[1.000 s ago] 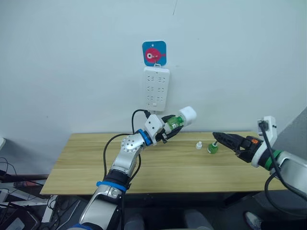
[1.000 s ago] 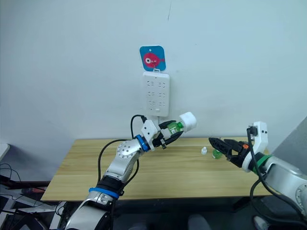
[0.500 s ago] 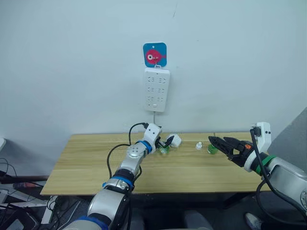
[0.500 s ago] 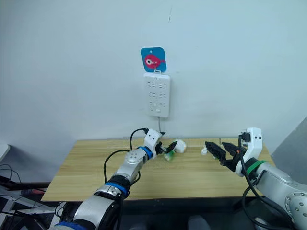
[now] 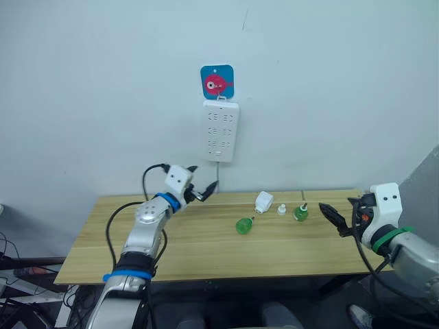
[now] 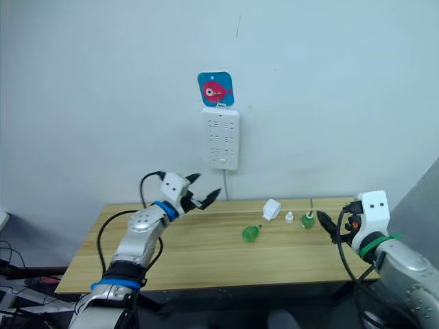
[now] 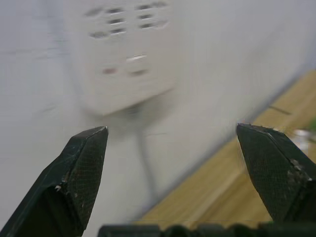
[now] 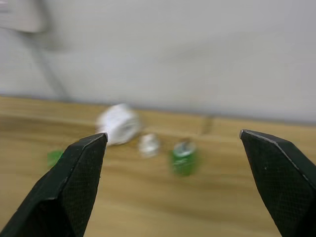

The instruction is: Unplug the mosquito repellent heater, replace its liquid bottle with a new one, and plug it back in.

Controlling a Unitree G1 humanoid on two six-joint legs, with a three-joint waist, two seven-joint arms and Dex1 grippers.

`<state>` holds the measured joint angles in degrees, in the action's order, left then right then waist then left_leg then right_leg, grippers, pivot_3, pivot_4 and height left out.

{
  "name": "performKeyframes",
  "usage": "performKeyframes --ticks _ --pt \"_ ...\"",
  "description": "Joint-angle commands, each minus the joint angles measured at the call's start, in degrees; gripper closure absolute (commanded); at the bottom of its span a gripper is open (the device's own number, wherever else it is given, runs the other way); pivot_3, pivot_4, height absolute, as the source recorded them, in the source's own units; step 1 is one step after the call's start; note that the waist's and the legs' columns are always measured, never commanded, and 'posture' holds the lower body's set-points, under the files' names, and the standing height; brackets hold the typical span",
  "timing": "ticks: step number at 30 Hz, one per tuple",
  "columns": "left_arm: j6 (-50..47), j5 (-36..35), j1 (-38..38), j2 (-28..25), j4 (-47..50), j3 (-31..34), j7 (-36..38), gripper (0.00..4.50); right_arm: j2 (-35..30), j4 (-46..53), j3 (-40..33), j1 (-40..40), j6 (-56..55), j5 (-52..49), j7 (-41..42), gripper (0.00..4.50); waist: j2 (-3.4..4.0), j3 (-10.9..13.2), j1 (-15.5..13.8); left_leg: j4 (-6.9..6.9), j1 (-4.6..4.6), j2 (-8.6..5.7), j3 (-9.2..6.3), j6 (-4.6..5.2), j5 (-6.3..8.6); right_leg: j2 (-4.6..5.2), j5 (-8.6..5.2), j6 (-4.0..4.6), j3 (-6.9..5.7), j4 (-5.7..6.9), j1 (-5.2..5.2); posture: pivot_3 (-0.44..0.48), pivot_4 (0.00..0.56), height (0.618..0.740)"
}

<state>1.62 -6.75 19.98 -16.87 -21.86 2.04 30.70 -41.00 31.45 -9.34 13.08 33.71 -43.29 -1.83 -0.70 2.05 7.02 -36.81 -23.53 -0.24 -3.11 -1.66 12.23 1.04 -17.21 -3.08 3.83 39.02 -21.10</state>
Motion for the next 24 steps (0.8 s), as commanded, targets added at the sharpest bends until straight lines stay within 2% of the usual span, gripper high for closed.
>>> performKeyframes --ticks 1,2,3,6,8,10,16,24 --pt "-5.2 1.1 -3.4 0.9 7.5 2.8 -8.3 0.02 5.1 -0.8 2.1 0.9 -7.2 11.3 -1.8 0.00 -0.55 4.8 -0.8 0.04 -0.07 -0.01 -0.02 -0.02 0.03 0.00 -0.11 -0.07 0.01 -0.06 -0.12 -0.085 0.233 0.740" --pt "-6.9 1.8 -5.0 1.2 9.6 3.6 -11.0 0.02 7.1 -1.5 2.8 1.5 -8.9 13.9 -2.2 0.00 -0.23 6.1 -1.0 -0.11 1.16 0.55 -0.02 0.01 0.20 0.15 -0.60 0.08 0.14 -0.16 0.99 -0.085 0.233 0.740" --pt "-8.5 2.2 -6.6 1.6 11.6 4.2 -13.2 0.02 9.4 -2.1 3.1 1.9 -10.2 15.8 -2.7 0.00 -0.28 6.8 -1.5 0.23 1.30 0.61 0.12 -0.11 0.27 0.19 -0.71 0.17 0.27 -0.35 1.29 -0.077 0.226 0.740" --pt "-11.5 4.4 -12.9 2.5 18.9 3.7 -17.3 0.02 15.3 -4.9 4.8 2.0 -14.3 20.6 -2.5 0.00 -0.32 7.3 -2.3 0.05 1.04 0.70 0.28 -0.27 0.28 -0.02 -0.54 -0.07 0.22 0.05 0.96 -0.066 0.214 0.740" --pt "-12.3 4.9 -14.3 3.0 20.8 3.5 -18.7 0.02 17.8 -6.3 5.0 1.6 -15.7 22.9 -1.9 0.00 -0.34 7.4 -2.7 0.04 0.49 0.69 0.19 -0.24 0.32 -0.06 -0.35 0.17 0.20 0.06 0.51 -0.060 0.210 0.740" --pt "-12.5 5.4 -14.8 3.1 21.6 3.1 -19.4 0.02 19.9 -7.5 4.8 0.8 -16.4 24.4 -1.8 0.00 -0.35 7.5 -3.8 0.11 0.48 0.70 0.16 -0.26 0.44 -0.04 -0.39 0.18 0.19 -0.01 0.51 -0.049 0.205 0.740" --pt "-10.1 6.6 -13.0 2.0 19.1 1.3 -18.1 0.02 22.9 -9.0 3.6 -0.1 -16.9 27.0 -0.3 0.00 -0.35 7.7 -4.3 0.14 0.62 0.65 0.28 -0.29 0.48 -0.01 -0.42 0.18 0.10 -0.05 0.61 -0.045 0.197 0.740" --pt "-7.3 7.7 -10.8 2.1 14.7 -0.2 -18.2 0.02 25.0 -10.5 -1.5 0.9 -17.2 28.9 -0.4 0.00 -0.39 7.9 -4.2 0.10 0.62 0.69 0.37 -0.30 0.47 -0.05 -0.52 0.00 0.16 -0.05 0.59 -0.069 0.198 0.740"
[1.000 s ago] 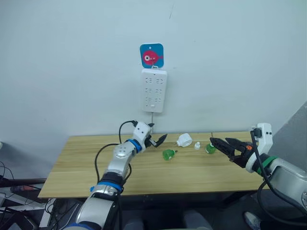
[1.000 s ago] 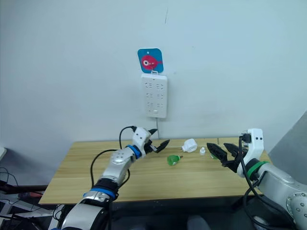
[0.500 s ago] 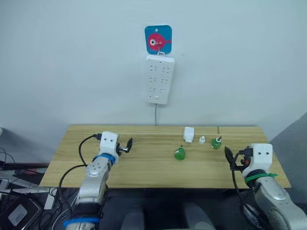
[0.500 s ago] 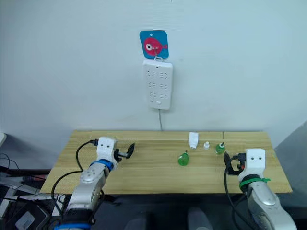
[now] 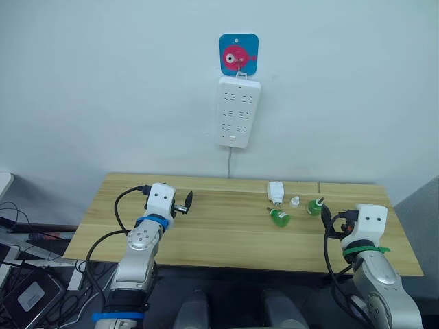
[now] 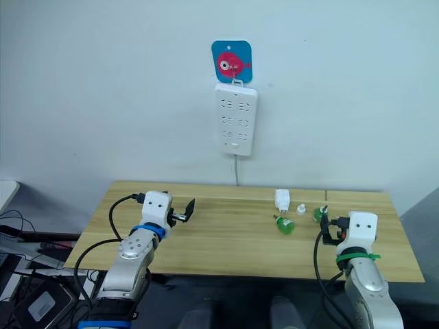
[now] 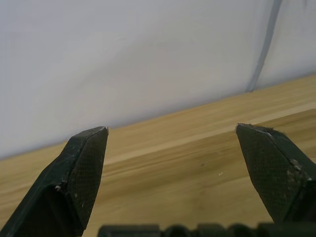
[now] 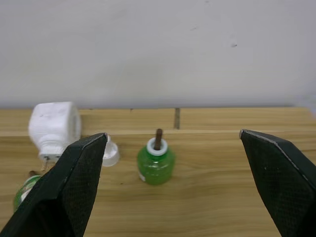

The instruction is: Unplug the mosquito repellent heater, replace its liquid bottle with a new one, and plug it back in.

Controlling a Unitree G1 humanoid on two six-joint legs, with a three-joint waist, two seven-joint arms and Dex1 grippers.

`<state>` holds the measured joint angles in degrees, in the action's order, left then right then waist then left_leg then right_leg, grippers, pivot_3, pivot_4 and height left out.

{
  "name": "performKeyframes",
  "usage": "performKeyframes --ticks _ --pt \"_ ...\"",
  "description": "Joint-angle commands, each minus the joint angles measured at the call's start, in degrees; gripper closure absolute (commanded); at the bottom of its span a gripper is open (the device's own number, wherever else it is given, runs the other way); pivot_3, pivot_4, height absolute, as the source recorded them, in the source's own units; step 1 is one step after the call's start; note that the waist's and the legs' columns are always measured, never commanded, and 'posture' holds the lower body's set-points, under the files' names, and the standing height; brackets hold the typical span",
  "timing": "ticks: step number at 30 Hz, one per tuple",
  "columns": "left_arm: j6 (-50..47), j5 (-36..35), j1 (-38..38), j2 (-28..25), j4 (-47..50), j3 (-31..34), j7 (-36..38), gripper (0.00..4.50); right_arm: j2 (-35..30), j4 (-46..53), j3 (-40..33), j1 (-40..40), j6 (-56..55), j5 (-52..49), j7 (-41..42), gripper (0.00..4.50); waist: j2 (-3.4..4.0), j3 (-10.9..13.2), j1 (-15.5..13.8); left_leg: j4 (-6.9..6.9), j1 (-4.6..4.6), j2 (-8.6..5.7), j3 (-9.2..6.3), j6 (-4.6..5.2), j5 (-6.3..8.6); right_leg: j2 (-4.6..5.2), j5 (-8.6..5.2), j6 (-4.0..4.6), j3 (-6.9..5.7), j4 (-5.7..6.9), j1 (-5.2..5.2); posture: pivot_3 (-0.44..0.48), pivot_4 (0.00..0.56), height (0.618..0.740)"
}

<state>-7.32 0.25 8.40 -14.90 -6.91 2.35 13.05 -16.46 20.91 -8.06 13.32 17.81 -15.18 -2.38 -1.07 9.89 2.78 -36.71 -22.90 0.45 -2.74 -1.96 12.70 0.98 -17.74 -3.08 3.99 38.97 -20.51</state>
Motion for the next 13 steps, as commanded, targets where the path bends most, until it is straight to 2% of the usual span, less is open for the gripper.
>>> performKeyframes --ticks 1,8,13 --pt "1.8 0.8 1.0 0.3 -0.7 -0.5 -0.7 0.02 0.8 -0.4 -3.4 0.8 -1.4 0.9 0.2 0.00 -0.06 0.1 0.1 0.02 0.00 0.00 -0.01 0.00 0.00 0.00 0.00 0.00 -0.01 0.00 0.00 -0.071 0.202 0.740" --pt "0.8 1.8 2.0 1.5 -2.3 -1.3 -2.1 0.02 2.1 -2.3 -7.3 1.7 -1.4 0.6 1.4 0.00 -0.07 1.4 0.5 0.05 -0.01 0.01 0.01 0.00 0.00 0.02 -0.04 -0.06 0.03 -0.02 -0.02 -0.088 0.234 0.740" --pt "-0.7 1.7 5.6 -0.3 -6.6 0.1 -2.1 0.02 2.6 -3.6 -5.7 -0.7 -1.0 1.7 2.4 0.00 -0.13 2.0 0.5 0.05 -0.02 0.04 0.00 0.00 0.00 0.02 -0.05 -0.08 0.00 -0.02 -0.06 -0.062 0.215 0.740"
